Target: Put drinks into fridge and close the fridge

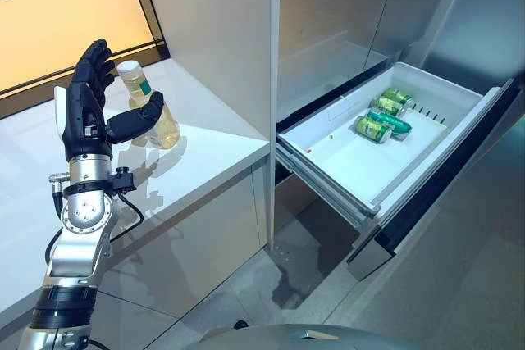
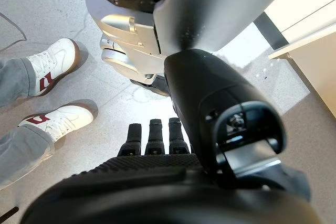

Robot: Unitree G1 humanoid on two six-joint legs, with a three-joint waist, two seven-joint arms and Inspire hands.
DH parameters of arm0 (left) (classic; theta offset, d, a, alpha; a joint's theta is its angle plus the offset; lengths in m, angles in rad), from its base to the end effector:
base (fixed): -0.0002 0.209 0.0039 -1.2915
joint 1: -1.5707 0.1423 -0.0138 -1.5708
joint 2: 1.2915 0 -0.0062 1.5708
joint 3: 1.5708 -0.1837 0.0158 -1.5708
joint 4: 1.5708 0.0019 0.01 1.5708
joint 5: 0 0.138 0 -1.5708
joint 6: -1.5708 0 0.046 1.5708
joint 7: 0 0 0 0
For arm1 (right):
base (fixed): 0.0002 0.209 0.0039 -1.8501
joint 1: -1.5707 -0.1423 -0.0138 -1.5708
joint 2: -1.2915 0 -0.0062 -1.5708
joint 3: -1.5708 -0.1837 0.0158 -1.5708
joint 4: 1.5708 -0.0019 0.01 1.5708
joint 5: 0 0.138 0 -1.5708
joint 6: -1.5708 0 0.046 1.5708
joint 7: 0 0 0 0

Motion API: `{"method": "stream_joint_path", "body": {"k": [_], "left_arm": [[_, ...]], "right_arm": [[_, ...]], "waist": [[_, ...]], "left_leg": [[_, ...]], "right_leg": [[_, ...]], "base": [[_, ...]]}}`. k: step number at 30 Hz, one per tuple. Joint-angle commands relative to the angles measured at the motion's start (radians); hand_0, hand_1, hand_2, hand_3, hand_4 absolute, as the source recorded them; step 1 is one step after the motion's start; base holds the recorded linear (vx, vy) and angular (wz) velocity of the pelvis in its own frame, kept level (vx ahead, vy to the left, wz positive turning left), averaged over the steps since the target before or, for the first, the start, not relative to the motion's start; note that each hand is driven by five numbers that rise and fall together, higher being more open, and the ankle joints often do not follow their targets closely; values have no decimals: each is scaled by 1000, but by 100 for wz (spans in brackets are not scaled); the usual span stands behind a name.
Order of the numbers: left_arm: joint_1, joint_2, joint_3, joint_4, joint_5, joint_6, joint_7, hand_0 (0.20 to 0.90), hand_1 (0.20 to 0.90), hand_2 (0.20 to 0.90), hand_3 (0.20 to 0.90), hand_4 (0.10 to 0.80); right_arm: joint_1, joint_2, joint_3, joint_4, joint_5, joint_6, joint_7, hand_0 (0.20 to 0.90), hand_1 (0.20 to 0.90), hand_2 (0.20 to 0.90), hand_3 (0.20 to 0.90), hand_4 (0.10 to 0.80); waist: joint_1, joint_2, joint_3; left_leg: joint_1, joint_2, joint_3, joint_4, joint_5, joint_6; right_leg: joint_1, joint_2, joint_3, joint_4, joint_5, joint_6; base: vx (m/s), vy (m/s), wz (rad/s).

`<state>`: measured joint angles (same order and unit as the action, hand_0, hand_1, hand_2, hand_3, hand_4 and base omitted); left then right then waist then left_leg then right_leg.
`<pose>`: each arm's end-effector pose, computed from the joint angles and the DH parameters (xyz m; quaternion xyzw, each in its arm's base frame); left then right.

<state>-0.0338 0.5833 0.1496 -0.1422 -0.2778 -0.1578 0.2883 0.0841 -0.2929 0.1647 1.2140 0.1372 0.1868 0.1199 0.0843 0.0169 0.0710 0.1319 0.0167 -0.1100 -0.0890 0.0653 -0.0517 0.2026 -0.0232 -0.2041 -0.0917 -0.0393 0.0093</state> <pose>0.2041 0.2602 0.1290 0.1291 -0.2098 0.1626 0.9555 0.0339 -0.2429 -0.1161 -0.0594 0.6791 -0.0260 0.7312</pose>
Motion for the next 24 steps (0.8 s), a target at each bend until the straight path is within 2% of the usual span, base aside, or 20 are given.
{"method": "stream_joint_path", "body": {"k": [1,24], "left_arm": [[-112,37,80,-50,-16,-39,5,900,900,900,900,800],[-151,30,21,31,-104,120,-42,900,900,900,900,800]], "right_arm": [[-26,41,15,-16,3,-5,33,900,900,900,900,800],[-40,37,24,-20,-1,20,29,900,900,900,900,800]], "waist": [[-2,-20,-17],[-15,-12,-15]], "left_leg": [[8,-75,20,2,-81,69],[17,-76,32,2,-81,72]], "right_leg": [[-45,-3,42,22,37,39],[-46,-5,50,29,38,43]], "base": [[0,0,0],[2,0,0]]}}
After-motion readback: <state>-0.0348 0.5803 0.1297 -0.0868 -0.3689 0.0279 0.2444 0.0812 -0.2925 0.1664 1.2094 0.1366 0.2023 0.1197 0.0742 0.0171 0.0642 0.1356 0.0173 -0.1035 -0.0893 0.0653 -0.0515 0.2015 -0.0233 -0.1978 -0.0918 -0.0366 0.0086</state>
